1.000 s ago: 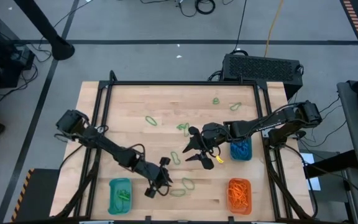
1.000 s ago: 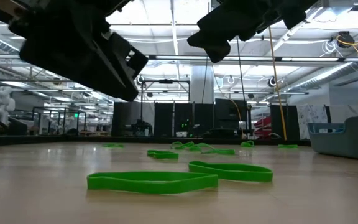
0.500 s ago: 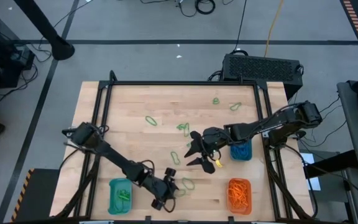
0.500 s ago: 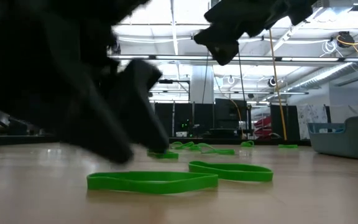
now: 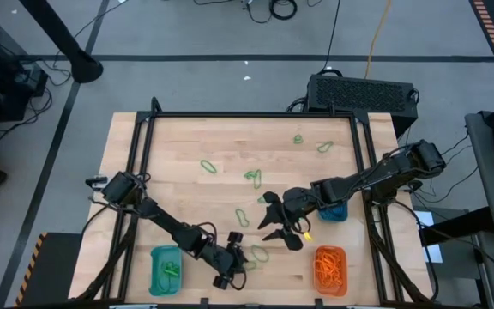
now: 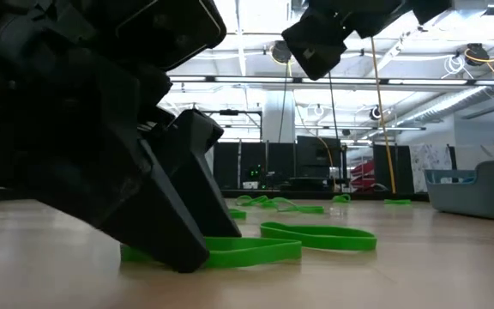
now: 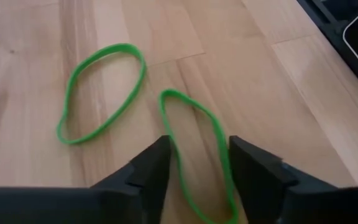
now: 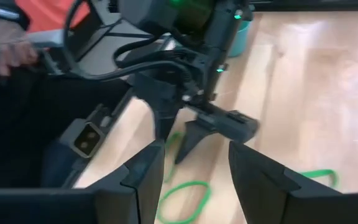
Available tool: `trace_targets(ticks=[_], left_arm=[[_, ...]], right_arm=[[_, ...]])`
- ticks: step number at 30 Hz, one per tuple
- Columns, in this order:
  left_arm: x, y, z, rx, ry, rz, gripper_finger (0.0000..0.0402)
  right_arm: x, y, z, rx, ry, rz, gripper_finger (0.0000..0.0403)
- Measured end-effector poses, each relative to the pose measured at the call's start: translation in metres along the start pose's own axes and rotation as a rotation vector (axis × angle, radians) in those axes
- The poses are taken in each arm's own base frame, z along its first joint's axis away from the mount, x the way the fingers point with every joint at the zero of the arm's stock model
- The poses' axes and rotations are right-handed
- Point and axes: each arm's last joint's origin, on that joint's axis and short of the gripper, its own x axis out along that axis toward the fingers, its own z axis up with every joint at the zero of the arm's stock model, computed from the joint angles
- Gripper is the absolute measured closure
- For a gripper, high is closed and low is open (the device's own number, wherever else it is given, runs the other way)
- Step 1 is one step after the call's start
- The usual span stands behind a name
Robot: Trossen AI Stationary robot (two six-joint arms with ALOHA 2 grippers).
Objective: Sort rubber bands into baskets
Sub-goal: Put the green rubber band into the green bin
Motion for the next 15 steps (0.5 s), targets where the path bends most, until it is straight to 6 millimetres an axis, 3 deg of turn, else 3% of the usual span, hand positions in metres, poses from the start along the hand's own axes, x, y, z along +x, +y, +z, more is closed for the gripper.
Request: trace_targets(ticks=[8, 15], left_arm=[[-0.001, -0.002, -0.003, 0.003, 0.037, -0.035, 0.0380], [-0.015, -0.005, 0.006, 0.041, 0.011, -0.042, 0.0394]], right_arm=[[0.000, -0.004, 0.001, -0.026, -0.013, -0.084, 0.0232], [-0.001, -0.004, 0.001, -0.026, -0.016, -0.085, 0.0232]])
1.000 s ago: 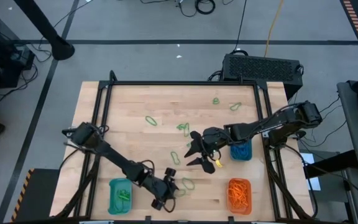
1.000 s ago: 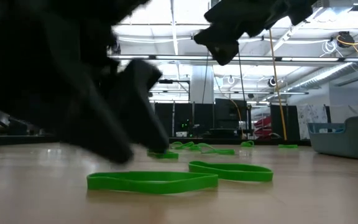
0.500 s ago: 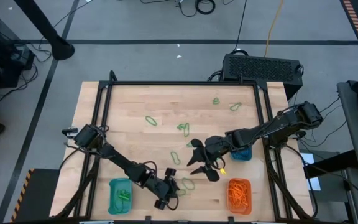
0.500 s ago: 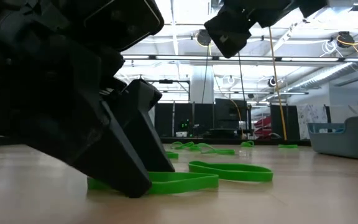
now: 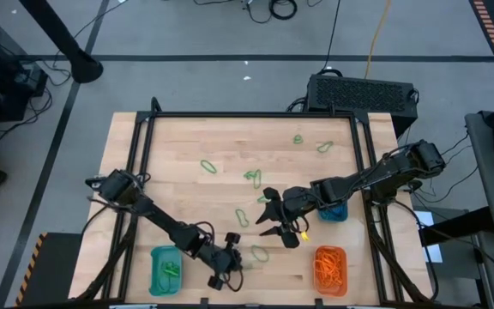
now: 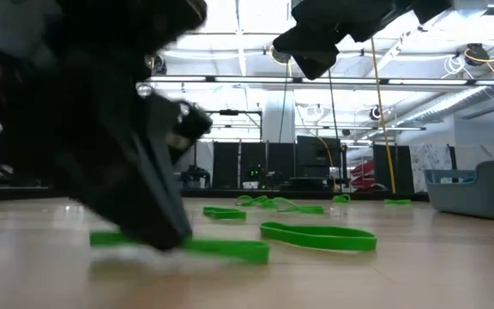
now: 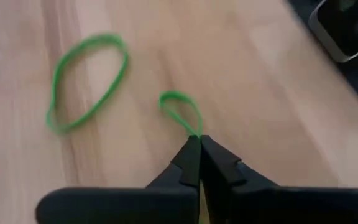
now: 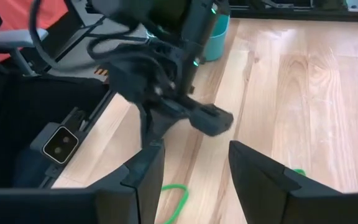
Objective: Sort rubber bands into baskets
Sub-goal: Put the green rubber band into the green bin
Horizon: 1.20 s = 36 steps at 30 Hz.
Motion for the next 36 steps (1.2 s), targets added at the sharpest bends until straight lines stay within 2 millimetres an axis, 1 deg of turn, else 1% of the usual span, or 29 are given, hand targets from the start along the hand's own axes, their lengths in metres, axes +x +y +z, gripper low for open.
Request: trace_targets(ticks=[2, 5, 8, 13, 17, 19, 24, 27, 30, 33, 36], left_arm=[[-0.008, -0.004, 0.006, 0.024, -0.029, 0.012, 0.0397], [-0.025, -0.009, 0.019, 0.038, -0.076, 0.044, 0.0398], [-0.045, -0.013, 0.025, 0.040, -0.066, 0.055, 0.0398], [-0.087, -0.033, 0.026, -0.034, 0.011, 0.039, 0.0399], [-0.122, -0.050, 0.015, -0.154, 0.108, 0.079, 0.0399], [-0.137, -0.059, 0.004, -0.212, 0.180, 0.097, 0.0399], [-0.164, -0.080, -0.021, -0.352, 0.331, 0.157, 0.0400], [-0.177, -0.091, -0.035, -0.419, 0.415, 0.180, 0.0400], [-0.185, -0.100, -0.045, -0.445, 0.454, 0.203, 0.0400], [-0.187, -0.104, -0.050, -0.436, 0.444, 0.215, 0.0400], [-0.186, -0.103, -0.053, -0.426, 0.436, 0.231, 0.0399]], right_arm=[[0.000, 0.000, 0.000, 0.008, 0.001, 0.000, 0.0232], [0.000, 0.000, 0.000, 0.026, 0.005, 0.001, 0.0232], [0.000, 0.000, -0.001, 0.036, 0.006, 0.001, 0.0232], [0.000, 0.000, -0.002, 0.054, 0.016, 0.001, 0.0232], [0.000, 0.000, -0.002, 0.054, 0.016, 0.002, 0.0232], [0.000, 0.000, -0.002, 0.054, 0.016, 0.002, 0.0232], [0.000, 0.000, -0.001, 0.054, 0.014, 0.002, 0.0232], [0.000, 0.000, -0.001, 0.054, 0.012, 0.003, 0.0232], [0.000, 0.000, 0.000, 0.053, 0.005, 0.004, 0.0232], [0.000, 0.000, 0.000, 0.052, 0.004, 0.004, 0.0232], [0.000, 0.000, 0.000, 0.052, 0.001, 0.004, 0.0232]])
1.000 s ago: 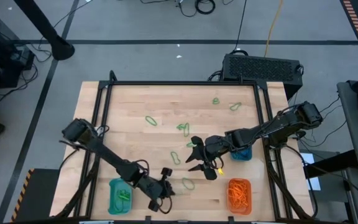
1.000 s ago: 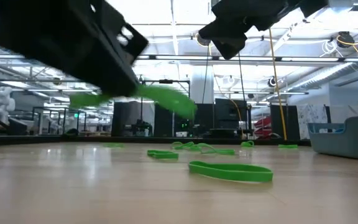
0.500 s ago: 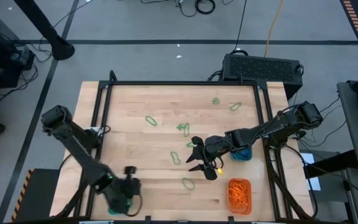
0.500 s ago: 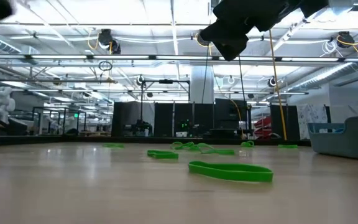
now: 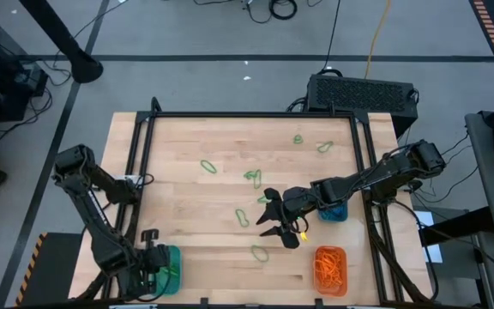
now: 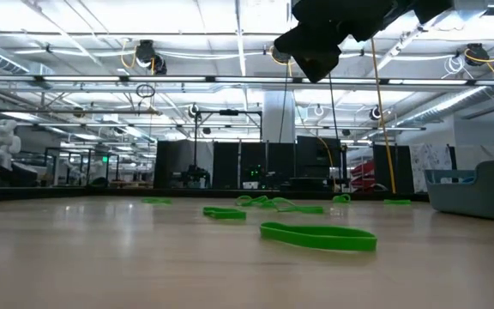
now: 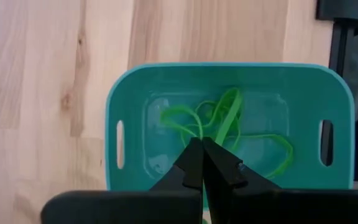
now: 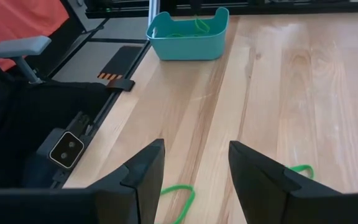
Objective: Sort rubber bands into baskets
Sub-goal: Put the green rubber band into the green bin
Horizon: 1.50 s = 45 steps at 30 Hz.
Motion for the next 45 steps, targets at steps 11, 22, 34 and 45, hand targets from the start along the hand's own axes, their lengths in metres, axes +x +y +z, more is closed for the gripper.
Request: trace_targets(ticks=[11, 22, 34, 45], left_arm=[[0.001, 0.000, 0.000, -0.009, -0.007, -0.001, 0.0351], [0.001, 0.001, 0.003, -0.022, -0.012, -0.001, 0.0325], [0.002, 0.001, 0.005, -0.079, -0.014, -0.005, 0.0324], [-0.013, 0.018, 0.044, 0.045, -0.287, 0.116, 0.0324]], right_arm=[[0.000, 0.000, 0.000, 0.000, 0.001, 0.000, 0.0232], [0.000, 0.000, 0.000, 0.000, 0.002, 0.000, 0.0232], [0.000, 0.000, 0.000, 0.000, 0.002, 0.000, 0.0232], [0.000, 0.000, -0.001, 0.002, 0.008, -0.002, 0.0232]])
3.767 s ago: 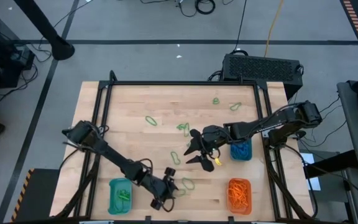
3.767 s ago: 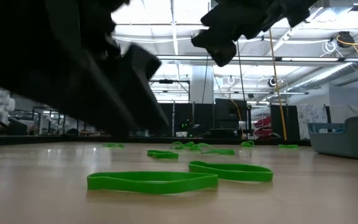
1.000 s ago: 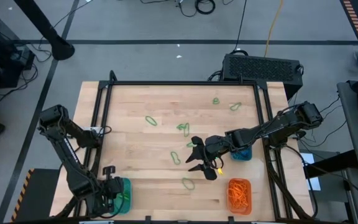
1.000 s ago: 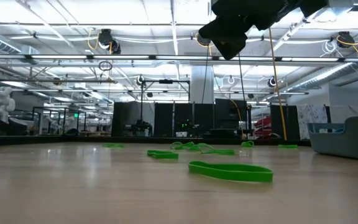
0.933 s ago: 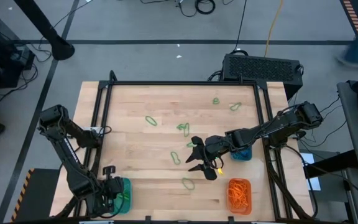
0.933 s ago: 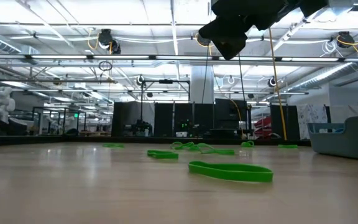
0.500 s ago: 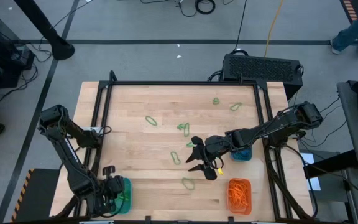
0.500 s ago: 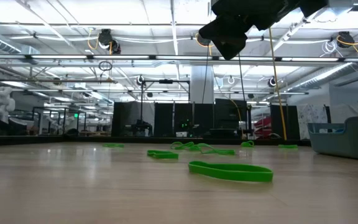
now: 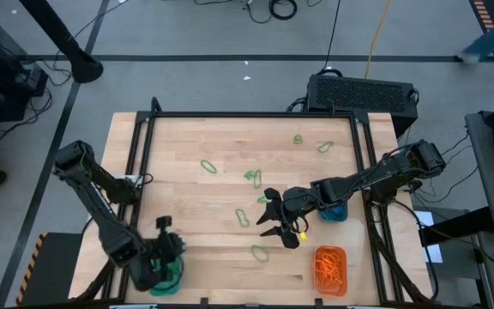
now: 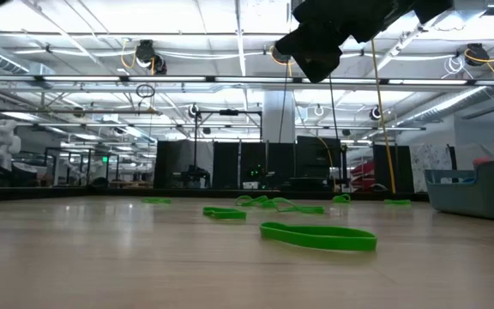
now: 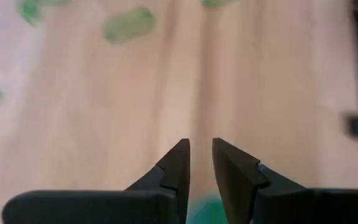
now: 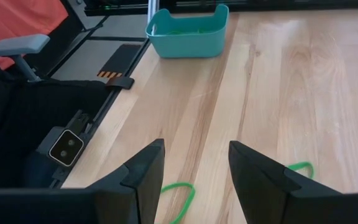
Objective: Sort rubber bands into baskets
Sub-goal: Put the green rubber band into the green bin
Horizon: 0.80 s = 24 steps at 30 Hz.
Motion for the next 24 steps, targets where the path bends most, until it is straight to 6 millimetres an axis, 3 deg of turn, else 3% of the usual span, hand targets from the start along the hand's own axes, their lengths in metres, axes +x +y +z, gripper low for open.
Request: trace_targets(ticks=[6, 10, 18, 24], left_arm=[[0.030, 0.027, 0.037, 0.076, -0.085, 0.089, 0.0324], [0.060, 0.054, 0.057, 0.168, -0.078, 0.041, 0.0324], [0.113, 0.149, 0.106, 0.046, -0.177, 0.018, 0.0324], [0.157, 0.207, 0.117, 0.049, -0.201, 0.106, 0.0324]], right_arm=[[0.000, -0.002, -0.009, 0.059, 0.087, -0.020, 0.0232], [-0.002, -0.007, -0.020, 0.069, 0.187, -0.169, 0.0232], [-0.005, -0.010, -0.030, 0.107, 0.278, -0.249, 0.0232], [-0.007, -0.010, -0.034, 0.101, 0.323, -0.258, 0.0232]])
